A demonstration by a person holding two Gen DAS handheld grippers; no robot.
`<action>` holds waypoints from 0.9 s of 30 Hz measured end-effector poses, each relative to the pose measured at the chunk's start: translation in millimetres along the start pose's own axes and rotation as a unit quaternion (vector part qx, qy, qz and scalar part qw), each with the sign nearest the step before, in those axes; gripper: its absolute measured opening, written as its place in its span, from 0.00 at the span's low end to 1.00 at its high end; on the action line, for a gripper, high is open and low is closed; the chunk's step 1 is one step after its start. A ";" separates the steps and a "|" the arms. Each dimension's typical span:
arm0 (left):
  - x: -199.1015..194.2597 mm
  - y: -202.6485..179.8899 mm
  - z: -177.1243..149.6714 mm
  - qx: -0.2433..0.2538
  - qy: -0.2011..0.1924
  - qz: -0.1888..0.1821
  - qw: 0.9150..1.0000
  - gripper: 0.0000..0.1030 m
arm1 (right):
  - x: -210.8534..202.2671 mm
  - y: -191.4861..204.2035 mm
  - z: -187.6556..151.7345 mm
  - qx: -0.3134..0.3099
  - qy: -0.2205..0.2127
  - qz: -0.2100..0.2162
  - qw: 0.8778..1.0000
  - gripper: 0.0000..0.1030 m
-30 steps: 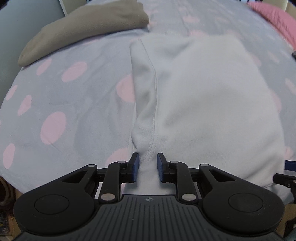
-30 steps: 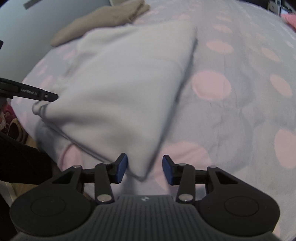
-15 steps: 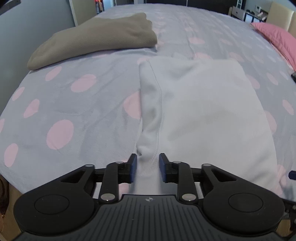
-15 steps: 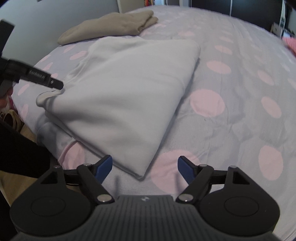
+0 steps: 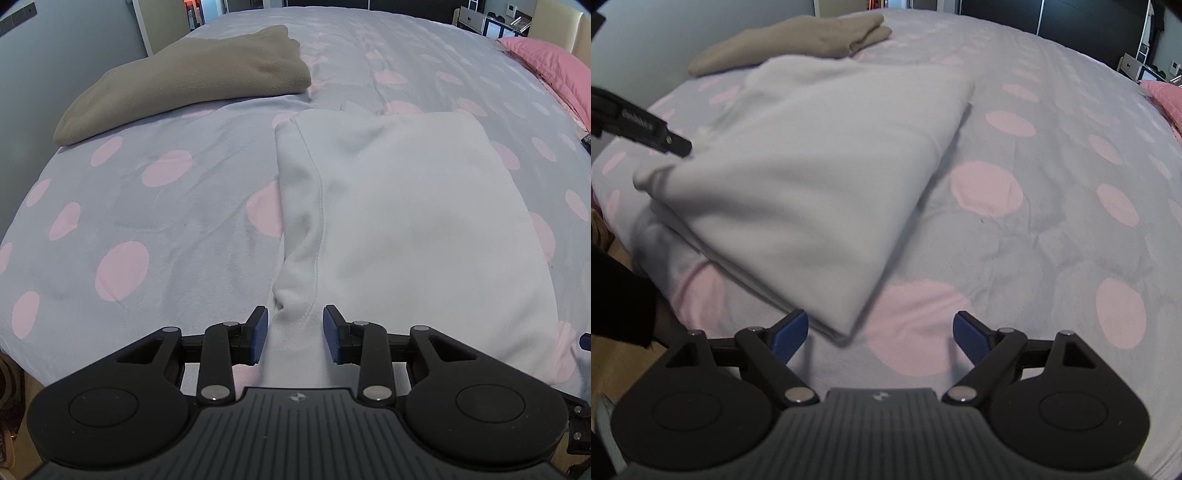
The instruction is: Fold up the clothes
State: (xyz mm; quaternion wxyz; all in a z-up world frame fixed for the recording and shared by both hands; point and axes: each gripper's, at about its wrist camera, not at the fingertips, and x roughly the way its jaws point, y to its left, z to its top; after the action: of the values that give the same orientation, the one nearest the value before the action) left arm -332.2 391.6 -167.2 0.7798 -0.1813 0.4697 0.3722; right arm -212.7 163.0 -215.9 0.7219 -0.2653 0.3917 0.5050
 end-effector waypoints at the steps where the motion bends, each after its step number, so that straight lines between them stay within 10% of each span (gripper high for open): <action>1: 1.1 -0.4 -0.4 0.001 0.004 0.002 1.000 0.30 | 4.3 -0.2 -2.3 -0.001 0.009 0.001 1.000 0.85; 8: 9.2 -0.3 -4.6 0.006 0.031 0.010 0.999 0.40 | 18.3 -3.5 -13.2 0.007 0.030 0.017 0.999 1.00; 27: 14.8 -2.9 -8.3 0.010 0.040 0.017 0.999 0.48 | 15.3 4.3 -13.5 0.003 0.010 0.004 1.000 0.98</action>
State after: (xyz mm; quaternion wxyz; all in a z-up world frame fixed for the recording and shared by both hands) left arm -330.8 390.5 -184.4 0.7557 -0.1805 0.5075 0.3726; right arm -217.9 162.0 -236.1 0.7170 -0.2666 0.4011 0.5039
